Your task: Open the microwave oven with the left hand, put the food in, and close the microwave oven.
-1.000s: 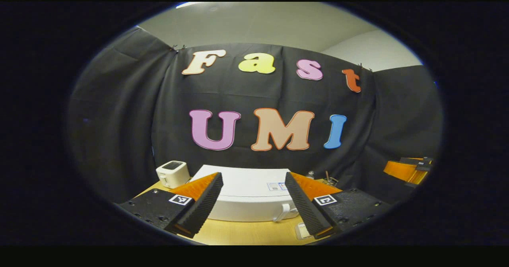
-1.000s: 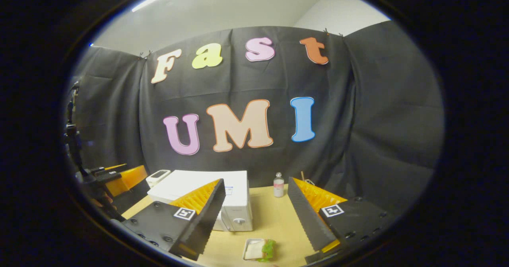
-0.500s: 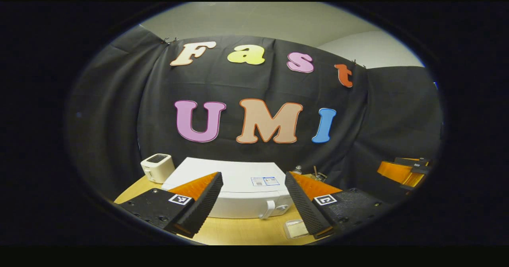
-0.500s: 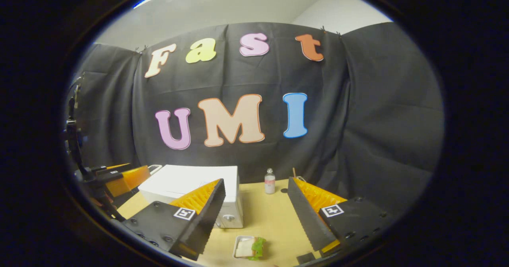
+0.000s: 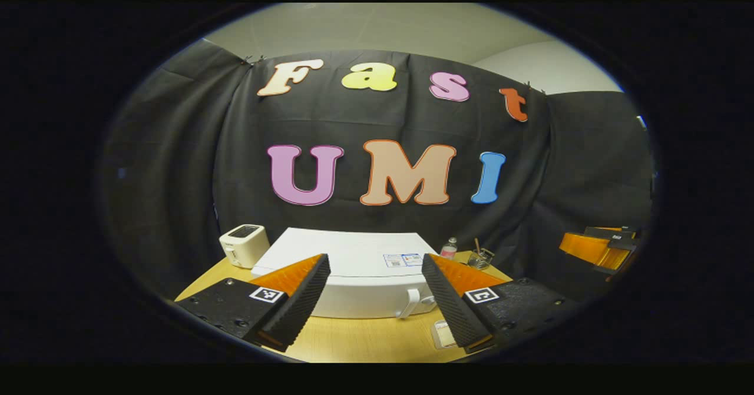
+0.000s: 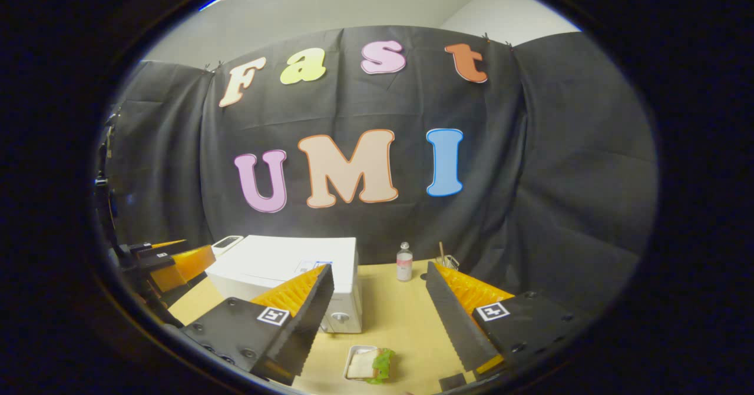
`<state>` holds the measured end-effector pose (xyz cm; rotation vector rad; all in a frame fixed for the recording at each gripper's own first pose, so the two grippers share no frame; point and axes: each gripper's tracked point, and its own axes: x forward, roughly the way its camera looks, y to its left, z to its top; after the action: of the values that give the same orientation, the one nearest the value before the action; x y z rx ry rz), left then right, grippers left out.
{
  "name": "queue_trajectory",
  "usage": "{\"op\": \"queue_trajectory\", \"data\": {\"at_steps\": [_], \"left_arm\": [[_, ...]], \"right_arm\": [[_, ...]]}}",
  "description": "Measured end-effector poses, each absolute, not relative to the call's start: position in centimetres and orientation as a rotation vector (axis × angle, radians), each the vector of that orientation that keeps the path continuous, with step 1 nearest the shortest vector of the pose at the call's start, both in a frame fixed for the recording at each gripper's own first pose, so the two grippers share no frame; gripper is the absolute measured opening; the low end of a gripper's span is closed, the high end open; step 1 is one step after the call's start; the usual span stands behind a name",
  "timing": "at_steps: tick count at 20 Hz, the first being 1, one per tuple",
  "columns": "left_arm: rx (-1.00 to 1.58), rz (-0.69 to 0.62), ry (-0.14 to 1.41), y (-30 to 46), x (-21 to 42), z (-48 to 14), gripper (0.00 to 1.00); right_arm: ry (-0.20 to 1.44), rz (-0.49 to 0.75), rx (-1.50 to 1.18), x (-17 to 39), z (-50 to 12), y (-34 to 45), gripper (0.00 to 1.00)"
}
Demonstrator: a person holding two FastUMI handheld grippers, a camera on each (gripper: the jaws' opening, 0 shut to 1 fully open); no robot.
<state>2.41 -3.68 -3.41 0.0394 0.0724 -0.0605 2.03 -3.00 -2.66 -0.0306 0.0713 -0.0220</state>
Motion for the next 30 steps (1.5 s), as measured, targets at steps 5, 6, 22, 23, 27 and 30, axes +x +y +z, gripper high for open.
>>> {"op": "queue_trajectory", "data": {"at_steps": [5,6,22,23,27,30], "left_arm": [[0.036,-0.034,0.097,-3.1,0.7,-5.2,0.96],[0.025,-0.035,0.111,-3.3,0.4,-6.0,0.96],[0.001,-0.082,0.348,-6.8,4.6,-18.9,0.96],[-0.001,-0.088,0.361,-7.2,4.8,-19.8,0.96],[0.023,-0.103,0.423,-8.2,7.4,-23.9,0.96],[0.012,-0.102,0.479,-8.9,8.5,-26.8,0.96]], "right_arm": [[0.088,-0.017,-0.006,2.7,-3.7,-3.9,0.91],[0.094,-0.013,-0.007,2.8,-3.9,-4.0,0.91],[0.165,-0.022,-0.012,4.1,-6.5,-7.0,0.92],[0.168,-0.027,-0.013,4.2,-6.5,-7.4,0.91],[0.168,-0.035,-0.005,4.6,-6.5,-8.3,0.92],[0.173,-0.045,-0.003,4.9,-6.7,-9.1,0.92]]}}
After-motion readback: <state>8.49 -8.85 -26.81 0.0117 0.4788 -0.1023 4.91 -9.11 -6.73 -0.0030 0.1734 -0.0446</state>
